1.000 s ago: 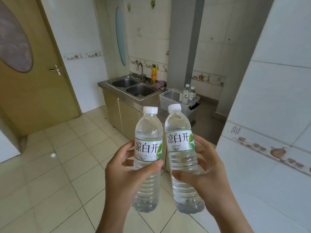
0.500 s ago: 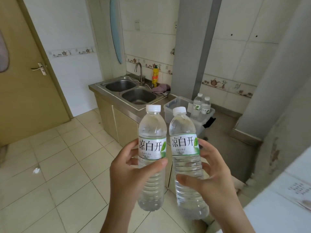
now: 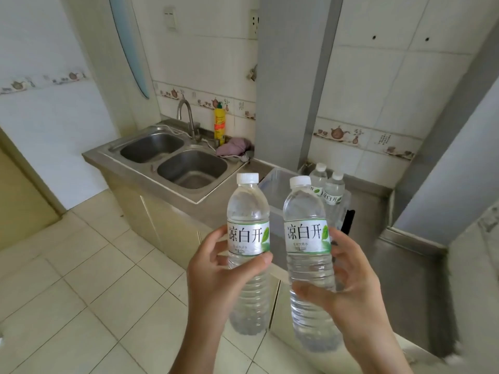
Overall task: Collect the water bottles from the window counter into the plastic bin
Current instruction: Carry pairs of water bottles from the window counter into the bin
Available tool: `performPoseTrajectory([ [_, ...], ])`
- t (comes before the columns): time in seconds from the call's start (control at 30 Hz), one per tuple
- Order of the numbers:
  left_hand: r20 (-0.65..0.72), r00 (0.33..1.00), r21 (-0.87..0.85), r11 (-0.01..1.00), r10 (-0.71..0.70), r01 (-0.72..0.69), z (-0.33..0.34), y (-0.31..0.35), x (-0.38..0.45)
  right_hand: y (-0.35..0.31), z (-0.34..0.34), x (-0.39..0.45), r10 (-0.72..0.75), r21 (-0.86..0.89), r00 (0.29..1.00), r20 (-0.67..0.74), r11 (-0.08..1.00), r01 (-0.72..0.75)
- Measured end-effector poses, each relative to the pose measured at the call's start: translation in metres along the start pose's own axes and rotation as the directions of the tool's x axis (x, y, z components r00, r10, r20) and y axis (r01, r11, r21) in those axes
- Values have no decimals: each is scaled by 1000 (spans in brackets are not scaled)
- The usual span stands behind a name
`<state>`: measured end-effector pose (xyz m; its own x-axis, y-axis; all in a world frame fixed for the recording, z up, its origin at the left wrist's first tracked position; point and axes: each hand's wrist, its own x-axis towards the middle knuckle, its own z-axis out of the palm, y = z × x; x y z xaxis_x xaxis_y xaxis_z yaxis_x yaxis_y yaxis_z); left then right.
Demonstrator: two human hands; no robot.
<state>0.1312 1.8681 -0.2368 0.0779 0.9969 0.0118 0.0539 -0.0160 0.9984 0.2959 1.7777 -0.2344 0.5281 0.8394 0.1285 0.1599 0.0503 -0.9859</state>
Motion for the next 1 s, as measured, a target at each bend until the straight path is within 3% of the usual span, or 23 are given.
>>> performPoseTrajectory([
  [0.47,171,984,22,999,-49,46,164,-32,187,74,-42,215,144,-1,982,-124,989,-145],
  [0.63,242,970,79,997,-19,0,215,-43,222,91,-57,253,151,-31,979,-136,987,-157],
  [0.9,427,904,172,983,-22,-58,261,-65,265,117,-68,292,192,-54,934,-302,975,-218],
  [1.0,422,902,188,982,-97,17,271,-83,274,132,-63,300,235,-59,901,-365,960,-275],
])
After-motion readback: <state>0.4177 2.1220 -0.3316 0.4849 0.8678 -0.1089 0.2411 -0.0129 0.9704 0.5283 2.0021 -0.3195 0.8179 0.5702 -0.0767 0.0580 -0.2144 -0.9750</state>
